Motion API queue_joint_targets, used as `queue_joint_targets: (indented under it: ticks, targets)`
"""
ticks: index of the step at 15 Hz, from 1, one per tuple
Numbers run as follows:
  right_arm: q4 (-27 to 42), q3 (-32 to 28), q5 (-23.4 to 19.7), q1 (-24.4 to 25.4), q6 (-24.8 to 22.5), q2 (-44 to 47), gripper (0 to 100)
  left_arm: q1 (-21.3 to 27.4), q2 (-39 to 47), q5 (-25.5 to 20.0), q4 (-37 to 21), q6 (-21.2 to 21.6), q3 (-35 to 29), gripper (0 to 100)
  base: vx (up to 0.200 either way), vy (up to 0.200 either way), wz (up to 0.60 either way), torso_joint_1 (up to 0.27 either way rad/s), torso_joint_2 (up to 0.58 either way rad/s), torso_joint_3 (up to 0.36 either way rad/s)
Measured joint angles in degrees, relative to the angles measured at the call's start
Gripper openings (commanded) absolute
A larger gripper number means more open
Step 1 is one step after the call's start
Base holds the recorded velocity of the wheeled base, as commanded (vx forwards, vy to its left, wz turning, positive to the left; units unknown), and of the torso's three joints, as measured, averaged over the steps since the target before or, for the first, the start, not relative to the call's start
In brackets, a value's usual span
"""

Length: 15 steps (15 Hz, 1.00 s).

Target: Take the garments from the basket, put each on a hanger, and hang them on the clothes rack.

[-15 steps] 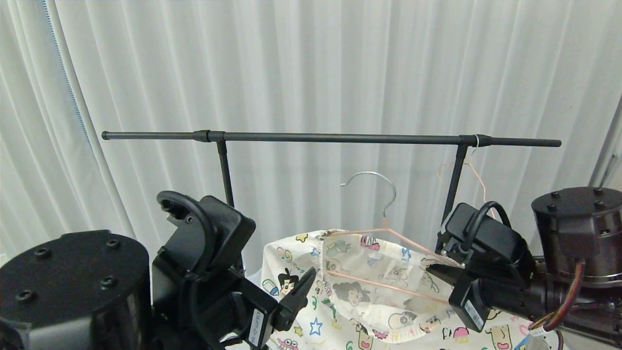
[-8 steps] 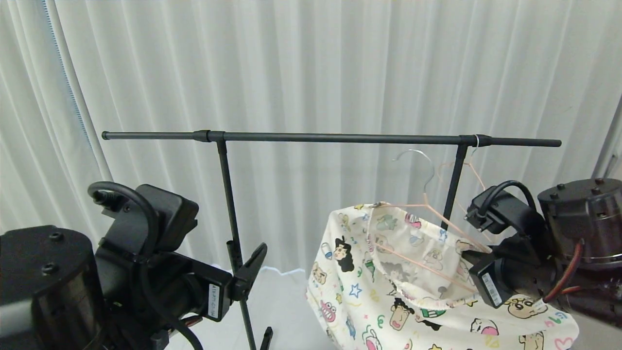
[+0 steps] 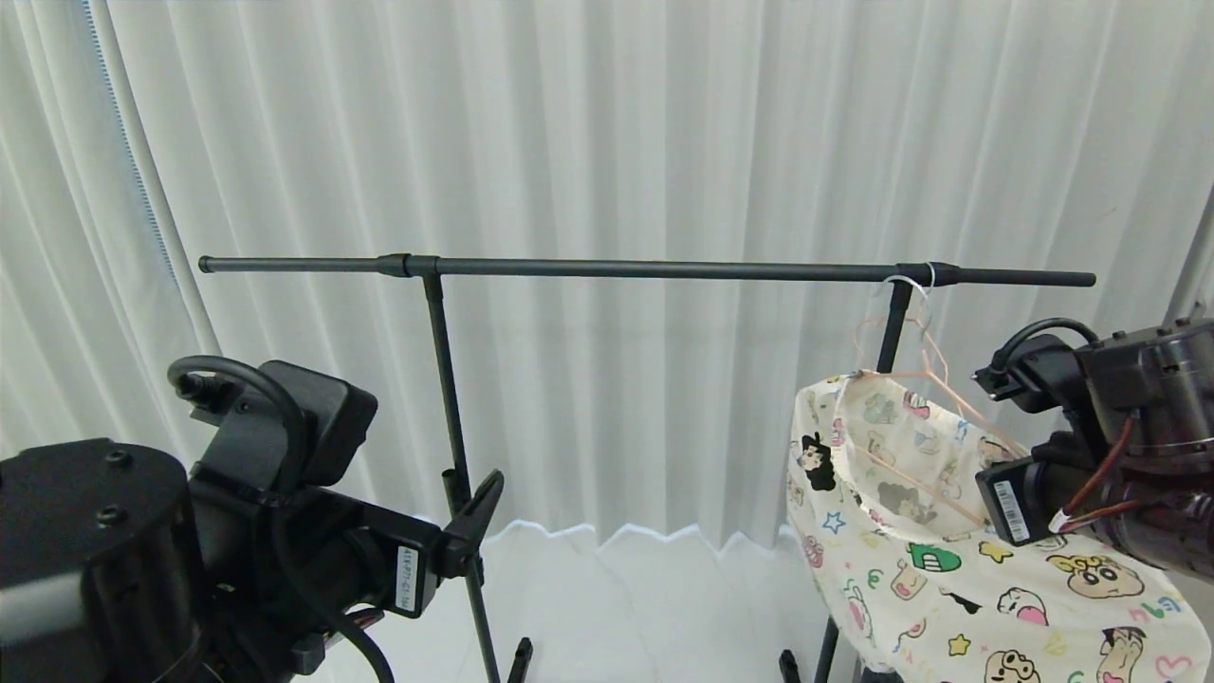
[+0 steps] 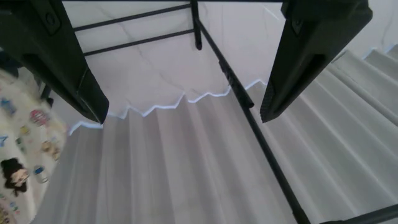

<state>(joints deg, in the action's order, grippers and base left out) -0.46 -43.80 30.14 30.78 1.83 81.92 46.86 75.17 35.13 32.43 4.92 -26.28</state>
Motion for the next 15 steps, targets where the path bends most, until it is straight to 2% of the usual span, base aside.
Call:
queue_joint_targets:
  ticks: [1,3,15]
  targets:
    - [-0.5,0.0,1.2,-0.4,1.2,0.2,0,0.0,0.1,-0.1,0.0,0.0,0.1,100,0.000,0.000,0.00,0.000,0.00,0.000]
    - [-2.3,-0.1,1.7,-0.7,3.3,0.9,0,0.1,0.2,-0.2,0.0,0.1,0.3,100,0.200,0.000,0.00,0.005,0.00,0.005]
    - [-3.8,0.0,1.8,-0.7,3.5,1.6,0,1.0,0.6,-0.2,0.0,0.1,0.4,100,0.200,0.000,0.00,0.003,0.00,0.002]
